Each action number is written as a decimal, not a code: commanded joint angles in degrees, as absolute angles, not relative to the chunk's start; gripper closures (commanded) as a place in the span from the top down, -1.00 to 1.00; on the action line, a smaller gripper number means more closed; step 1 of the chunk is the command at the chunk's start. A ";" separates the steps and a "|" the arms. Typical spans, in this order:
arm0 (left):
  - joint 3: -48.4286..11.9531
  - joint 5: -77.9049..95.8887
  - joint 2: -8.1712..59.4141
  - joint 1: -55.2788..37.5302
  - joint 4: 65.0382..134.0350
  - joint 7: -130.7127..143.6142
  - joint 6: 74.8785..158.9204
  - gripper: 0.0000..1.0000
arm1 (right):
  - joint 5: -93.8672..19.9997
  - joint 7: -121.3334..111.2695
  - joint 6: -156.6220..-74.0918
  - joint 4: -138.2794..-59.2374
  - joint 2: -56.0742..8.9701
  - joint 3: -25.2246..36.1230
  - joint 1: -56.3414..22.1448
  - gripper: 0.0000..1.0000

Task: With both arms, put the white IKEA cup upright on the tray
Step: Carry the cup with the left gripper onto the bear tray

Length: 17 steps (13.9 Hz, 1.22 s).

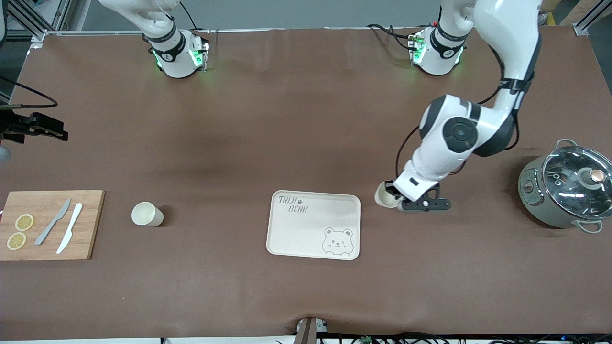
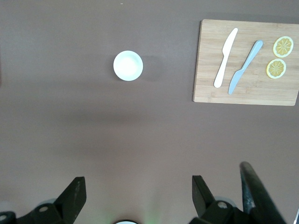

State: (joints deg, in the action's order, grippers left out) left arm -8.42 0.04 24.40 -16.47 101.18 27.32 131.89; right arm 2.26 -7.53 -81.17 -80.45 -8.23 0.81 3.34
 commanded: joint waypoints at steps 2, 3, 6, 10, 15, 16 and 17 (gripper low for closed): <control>-7.65 -3.15 34.26 -20.30 90.02 36.11 130.52 -1.00 | 2.20 -7.91 -80.86 -78.84 -9.14 0.79 3.86 1.00; -7.65 -4.64 35.84 -20.82 88.61 38.04 130.52 -1.00 | 2.28 -8.35 -81.03 -79.19 -9.14 0.79 3.69 1.00; -7.65 -6.85 40.77 -22.41 83.34 42.79 130.61 -1.00 | 2.20 -11.05 -83.67 -79.28 -9.66 0.70 3.16 1.00; -7.38 -7.56 42.80 -23.20 81.39 44.38 131.39 -1.00 | 2.11 -12.22 -88.49 -79.28 -13.26 0.70 2.99 1.00; -3.53 -7.38 46.22 -27.41 75.51 47.98 131.40 -1.00 | 1.14 -12.66 -95.88 -79.71 -20.47 0.70 3.08 1.00; -2.82 -7.38 46.84 -28.29 74.45 48.86 131.48 -1.00 | 1.14 -12.74 -97.80 -80.24 -21.61 0.70 3.34 1.00; -2.38 -7.47 47.63 -28.74 73.92 49.91 132.35 -1.00 | 1.14 -13.35 -100.17 -81.20 -22.75 0.70 4.30 1.00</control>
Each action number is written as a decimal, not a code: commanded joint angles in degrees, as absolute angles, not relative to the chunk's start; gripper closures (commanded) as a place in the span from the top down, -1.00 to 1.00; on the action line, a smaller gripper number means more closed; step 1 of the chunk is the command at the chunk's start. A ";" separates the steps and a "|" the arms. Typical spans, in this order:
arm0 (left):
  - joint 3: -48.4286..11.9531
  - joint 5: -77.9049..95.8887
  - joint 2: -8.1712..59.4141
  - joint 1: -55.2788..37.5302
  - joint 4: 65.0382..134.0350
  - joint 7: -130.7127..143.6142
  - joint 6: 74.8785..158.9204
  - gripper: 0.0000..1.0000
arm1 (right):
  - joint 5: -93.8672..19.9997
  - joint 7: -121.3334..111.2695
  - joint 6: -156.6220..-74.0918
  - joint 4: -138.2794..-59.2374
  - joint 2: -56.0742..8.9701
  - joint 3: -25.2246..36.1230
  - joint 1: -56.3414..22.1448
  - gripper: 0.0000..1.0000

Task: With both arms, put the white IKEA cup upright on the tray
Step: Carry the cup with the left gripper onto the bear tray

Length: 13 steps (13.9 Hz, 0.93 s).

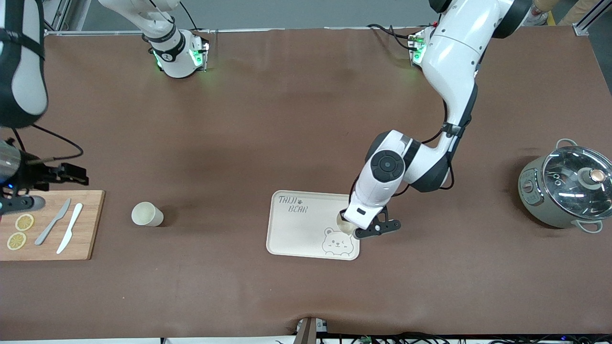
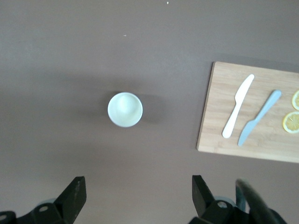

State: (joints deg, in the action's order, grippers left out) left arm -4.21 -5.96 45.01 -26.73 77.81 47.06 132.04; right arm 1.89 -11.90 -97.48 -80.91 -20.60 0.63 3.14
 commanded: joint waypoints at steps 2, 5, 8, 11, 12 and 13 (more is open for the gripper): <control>-2.11 -7.47 48.25 -29.44 74.00 51.23 134.99 -1.00 | 0.19 -17.56 -105.61 -84.09 -24.78 0.70 6.67 1.00; -1.59 -7.56 49.39 -30.32 74.00 52.38 136.31 -1.00 | -3.24 -19.07 -108.90 -86.13 -26.62 0.70 7.82 1.00; 0.26 -7.56 50.79 -32.16 74.00 54.14 139.03 -1.00 | -4.13 -19.07 -109.77 -86.31 -27.94 0.70 7.91 1.00; 0.88 -7.56 51.06 -32.78 74.00 54.49 139.66 -1.00 | -5.18 -19.16 -113.89 -89.02 -29.09 0.70 7.65 1.00; 0.88 -7.56 51.33 -32.78 74.00 54.49 139.75 -1.00 | -5.27 -19.16 -115.30 -90.25 -29.09 0.70 7.56 1.00; 0.88 -7.56 51.42 -32.87 74.00 54.49 139.75 -1.00 | -5.27 -19.16 -116.18 -90.79 -29.09 0.70 7.38 1.00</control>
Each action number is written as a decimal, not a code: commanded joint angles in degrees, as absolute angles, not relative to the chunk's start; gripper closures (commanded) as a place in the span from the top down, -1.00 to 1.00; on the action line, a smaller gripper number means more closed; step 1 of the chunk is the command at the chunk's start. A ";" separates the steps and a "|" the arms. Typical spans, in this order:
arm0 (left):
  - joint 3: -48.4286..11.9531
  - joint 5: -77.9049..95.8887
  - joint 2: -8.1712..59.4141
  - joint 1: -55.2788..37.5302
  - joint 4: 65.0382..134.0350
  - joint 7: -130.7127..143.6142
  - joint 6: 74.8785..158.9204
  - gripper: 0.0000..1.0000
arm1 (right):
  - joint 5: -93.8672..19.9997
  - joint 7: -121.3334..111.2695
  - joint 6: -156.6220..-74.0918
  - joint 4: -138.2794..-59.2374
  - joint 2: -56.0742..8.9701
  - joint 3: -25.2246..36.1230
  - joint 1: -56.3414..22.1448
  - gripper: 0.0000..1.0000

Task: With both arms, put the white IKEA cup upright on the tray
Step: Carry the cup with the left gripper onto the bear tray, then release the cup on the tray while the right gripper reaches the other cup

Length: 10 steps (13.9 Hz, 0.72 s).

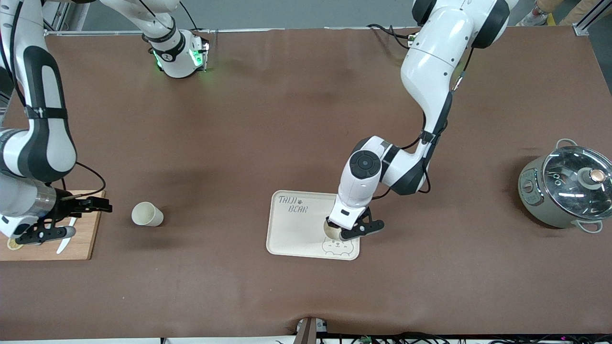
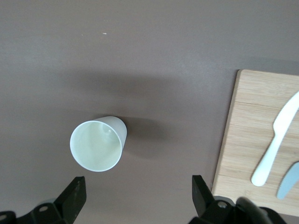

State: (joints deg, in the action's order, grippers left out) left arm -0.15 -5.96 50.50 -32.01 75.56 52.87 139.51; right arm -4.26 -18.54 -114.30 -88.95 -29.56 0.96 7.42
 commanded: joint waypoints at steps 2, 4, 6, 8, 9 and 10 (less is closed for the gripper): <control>0.88 -7.65 51.50 -32.87 74.00 54.49 139.75 -1.00 | -5.27 -19.16 -118.03 -91.84 -29.09 0.70 6.95 1.00; 0.97 -7.65 51.76 -32.87 74.00 54.49 139.75 -1.00 | -6.58 -19.16 -120.84 -94.73 -29.09 0.62 7.03 1.00; 0.97 -7.91 51.85 -32.87 74.00 54.49 139.83 -1.00 | -6.94 -19.25 -122.77 -96.49 -29.09 0.62 6.86 1.00; 0.97 -8.00 52.03 -33.05 74.09 54.49 139.83 -1.00 | -6.94 -19.34 -126.02 -98.69 -29.00 0.61 5.81 1.00; 1.40 -7.91 52.21 -33.31 74.00 54.49 139.83 -1.00 | -6.94 -19.42 -126.12 -98.88 -29.00 0.62 5.80 1.00; 1.67 -7.91 52.21 -33.40 74.09 54.49 140.27 -1.00 | -6.94 -19.51 -126.30 -98.96 -29.00 0.62 5.80 1.00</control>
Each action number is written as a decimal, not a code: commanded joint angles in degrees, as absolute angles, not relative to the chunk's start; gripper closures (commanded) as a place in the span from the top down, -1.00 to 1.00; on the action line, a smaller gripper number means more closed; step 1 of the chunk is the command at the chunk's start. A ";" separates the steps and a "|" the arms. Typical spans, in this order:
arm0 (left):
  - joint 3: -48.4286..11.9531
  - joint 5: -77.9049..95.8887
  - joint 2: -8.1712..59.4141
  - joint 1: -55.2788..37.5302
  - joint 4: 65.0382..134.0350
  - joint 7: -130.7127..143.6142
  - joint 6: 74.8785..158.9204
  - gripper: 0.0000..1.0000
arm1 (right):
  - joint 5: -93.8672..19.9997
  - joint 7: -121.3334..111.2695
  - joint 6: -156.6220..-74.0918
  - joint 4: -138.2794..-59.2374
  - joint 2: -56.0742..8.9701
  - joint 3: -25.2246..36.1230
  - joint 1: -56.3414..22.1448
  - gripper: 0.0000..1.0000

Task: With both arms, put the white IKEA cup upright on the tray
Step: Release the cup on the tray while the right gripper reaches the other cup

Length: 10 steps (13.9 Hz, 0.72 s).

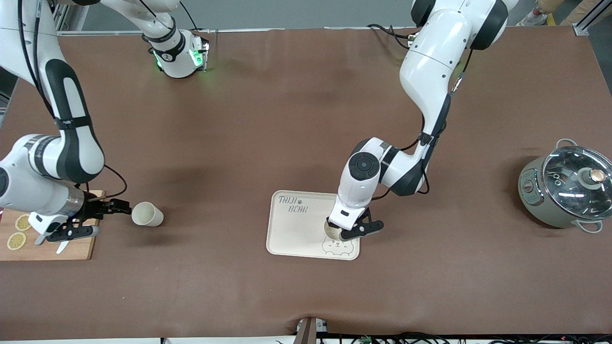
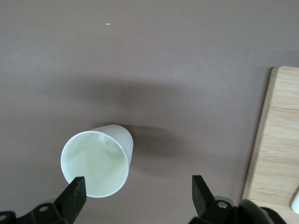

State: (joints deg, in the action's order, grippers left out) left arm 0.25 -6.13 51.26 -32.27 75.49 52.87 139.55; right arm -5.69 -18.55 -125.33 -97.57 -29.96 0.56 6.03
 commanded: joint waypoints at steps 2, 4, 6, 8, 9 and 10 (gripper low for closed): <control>1.76 -8.00 52.29 -33.84 74.09 54.49 140.54 -1.00 | -6.94 -19.51 -127.96 -99.75 -29.09 0.62 5.80 1.00; 1.76 -7.91 52.29 -33.75 74.09 54.23 140.54 -0.47 | -6.94 -19.51 -133.30 -103.34 -28.83 0.62 5.02 1.00; 2.28 -8.61 52.29 -34.10 74.09 54.49 140.80 1.00 | -6.94 -19.51 -134.38 -104.24 -28.65 0.62 4.92 1.00; 2.46 -8.70 52.29 -34.28 74.18 54.49 140.80 1.00 | -6.94 -19.60 -134.56 -104.50 -28.83 0.62 5.01 1.00; 2.46 -8.61 52.29 -34.28 74.18 54.58 140.80 1.00 | -6.94 -19.77 -135.34 -105.20 -28.92 0.62 5.10 1.00; 2.46 -8.53 52.03 -34.19 74.18 54.93 140.80 1.00 | -6.94 -20.38 -136.66 -106.16 -28.92 0.62 5.01 1.00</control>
